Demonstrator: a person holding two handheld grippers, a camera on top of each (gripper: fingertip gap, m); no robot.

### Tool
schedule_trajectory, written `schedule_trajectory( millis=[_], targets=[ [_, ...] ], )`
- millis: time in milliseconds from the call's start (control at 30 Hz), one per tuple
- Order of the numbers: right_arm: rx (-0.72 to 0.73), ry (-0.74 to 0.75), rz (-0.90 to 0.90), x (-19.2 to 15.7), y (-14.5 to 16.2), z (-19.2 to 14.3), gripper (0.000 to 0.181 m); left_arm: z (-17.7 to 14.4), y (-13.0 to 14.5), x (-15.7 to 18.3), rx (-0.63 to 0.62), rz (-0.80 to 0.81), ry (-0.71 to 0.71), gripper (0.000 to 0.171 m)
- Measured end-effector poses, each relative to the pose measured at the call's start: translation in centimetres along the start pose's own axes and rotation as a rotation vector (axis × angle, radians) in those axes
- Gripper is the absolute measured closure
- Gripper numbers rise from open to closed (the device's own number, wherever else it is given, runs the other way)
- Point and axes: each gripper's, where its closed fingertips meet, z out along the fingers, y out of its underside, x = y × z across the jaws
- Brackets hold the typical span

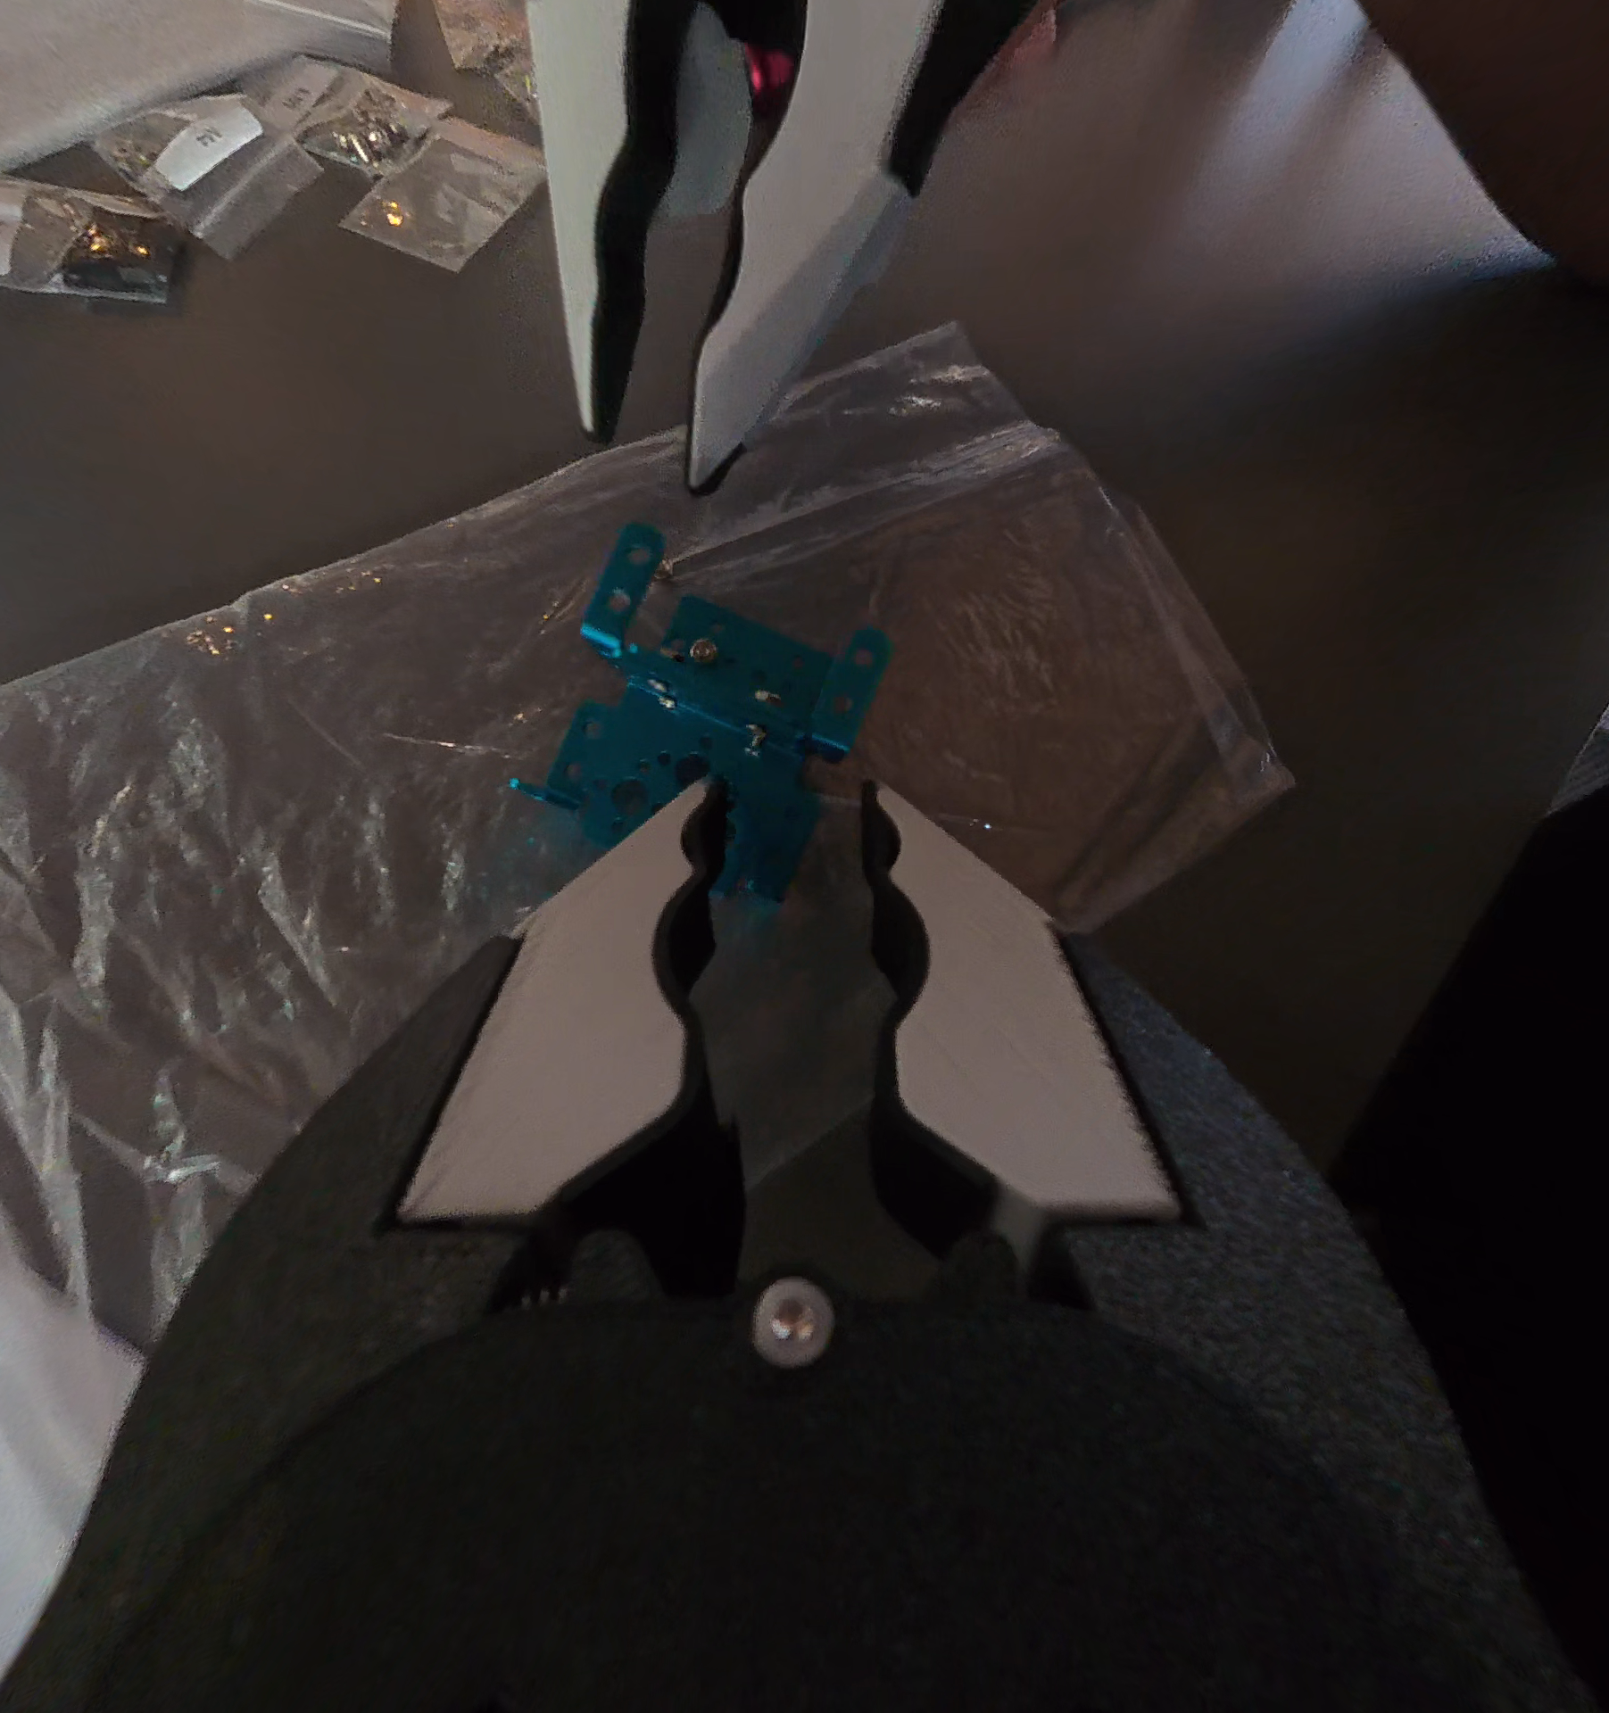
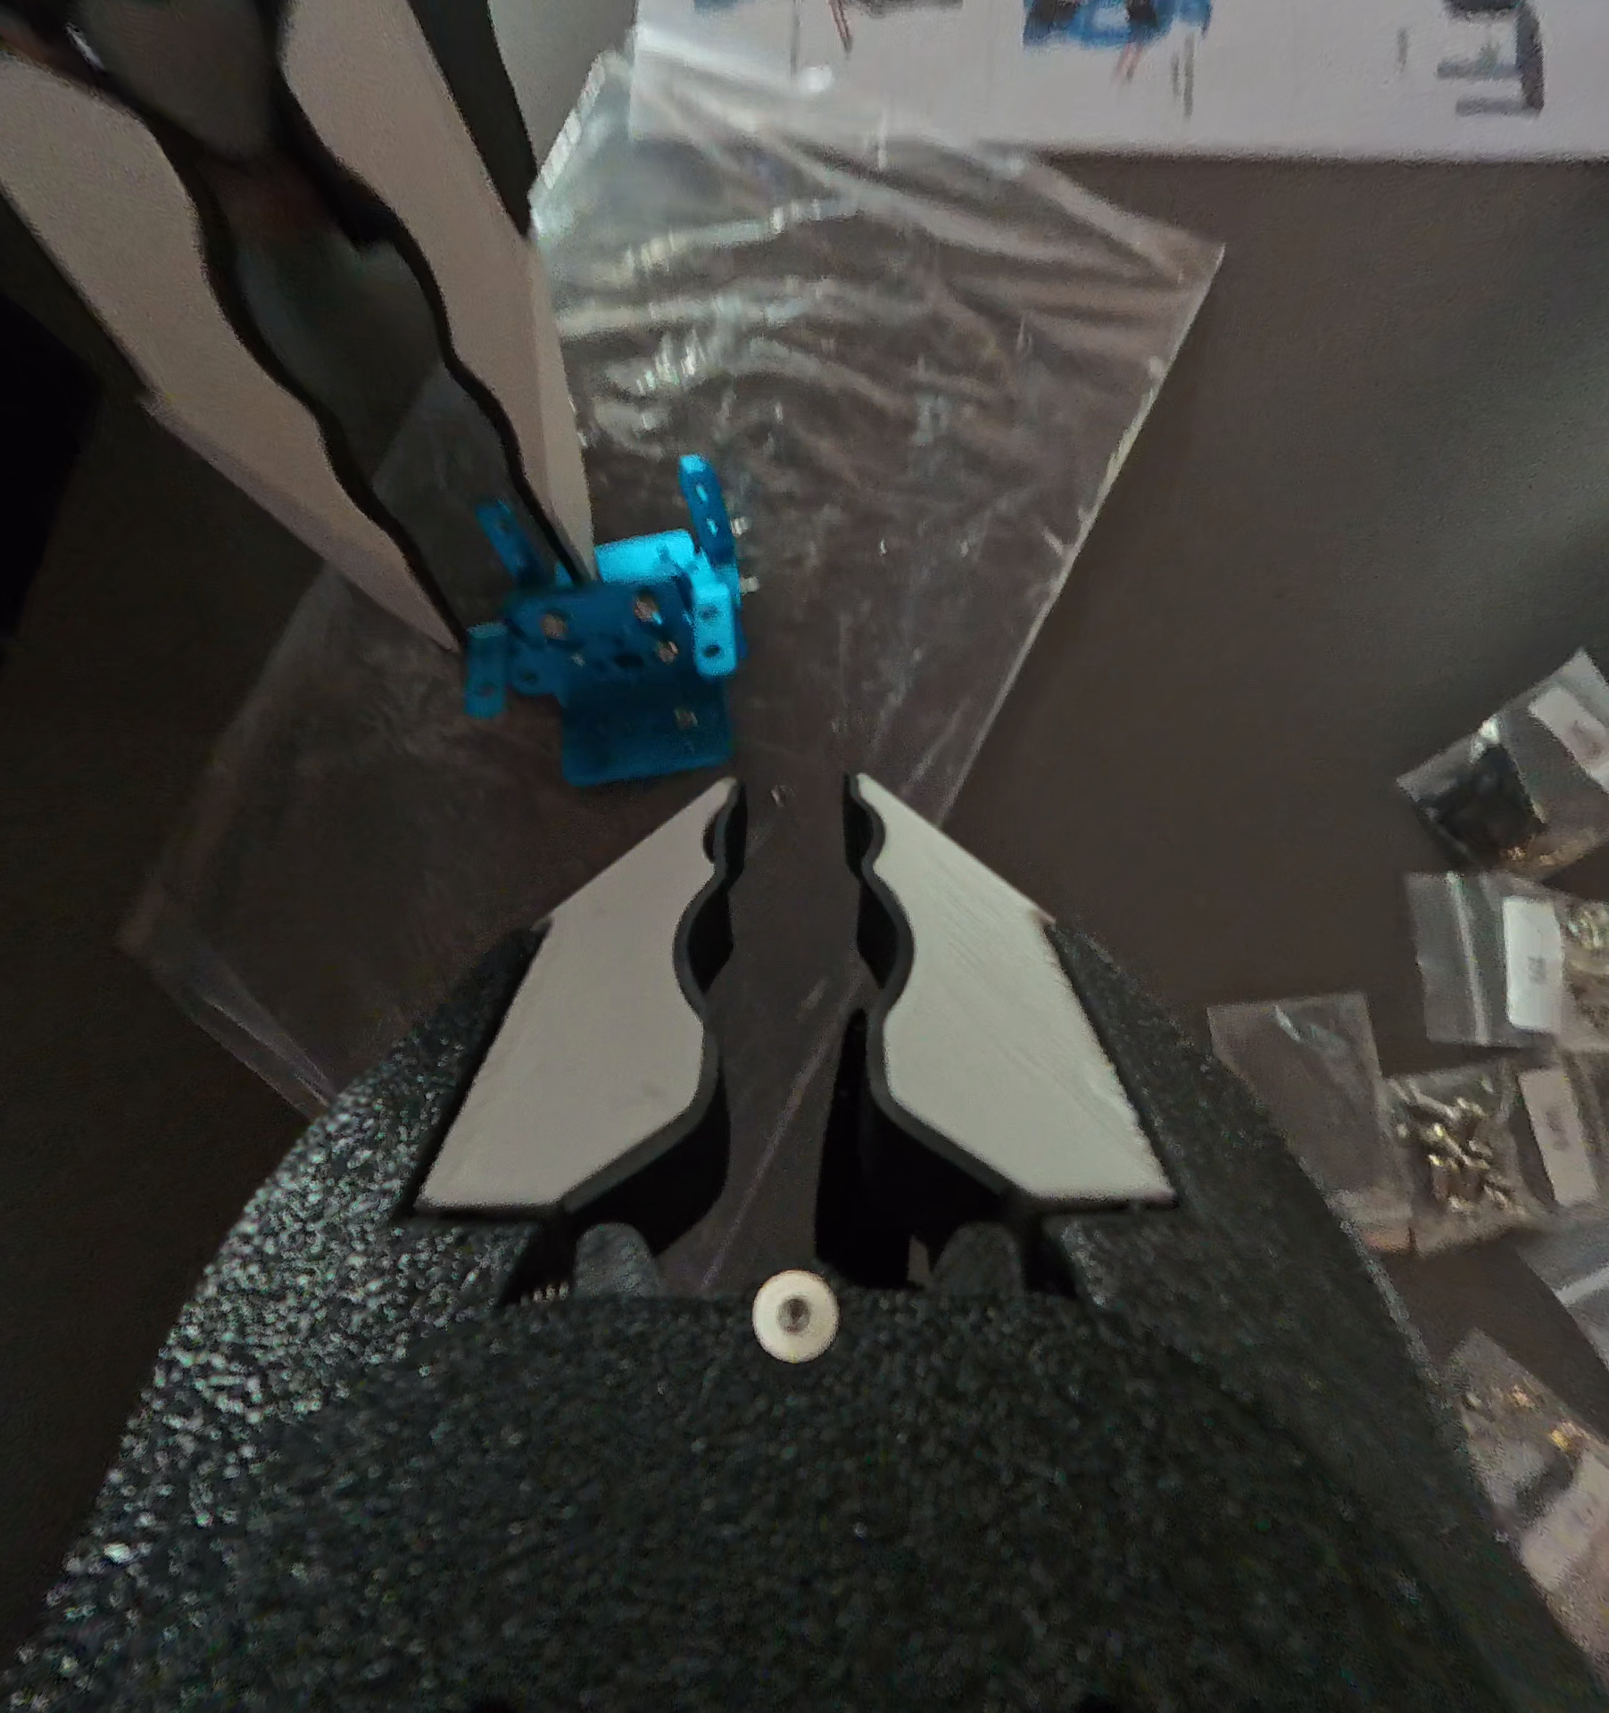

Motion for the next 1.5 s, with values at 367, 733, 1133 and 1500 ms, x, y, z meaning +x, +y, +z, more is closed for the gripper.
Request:
schedule_trajectory(
  millis=[367, 733, 1133, 1500],
  targets=[
    [-0.091, -0.029, -0.043, -0.3, 1.6, 2.0, 0.165, 1.1, -0.7, 0.6, -0.009, -0.010, 0.020, 0.142],
    [-0.131, 0.014, -0.120, -0.5, 1.3, 2.6, 0.178, 0.9, -0.4, 0.2, -0.021, -0.019, -0.023, 0.145],
    [-0.131, 0.012, -0.096, -0.6, 1.3, 0.8, 0.181, 0.5, 0.2, -0.1, -0.039, -0.017, -0.037, 0.145],
    [-0.152, -0.014, -0.073, -0.8, 0.9, 3.0, 0.177, 0.5, 0.1, 0.0, -0.032, -0.004, -0.033, 0.145]
  ],
)
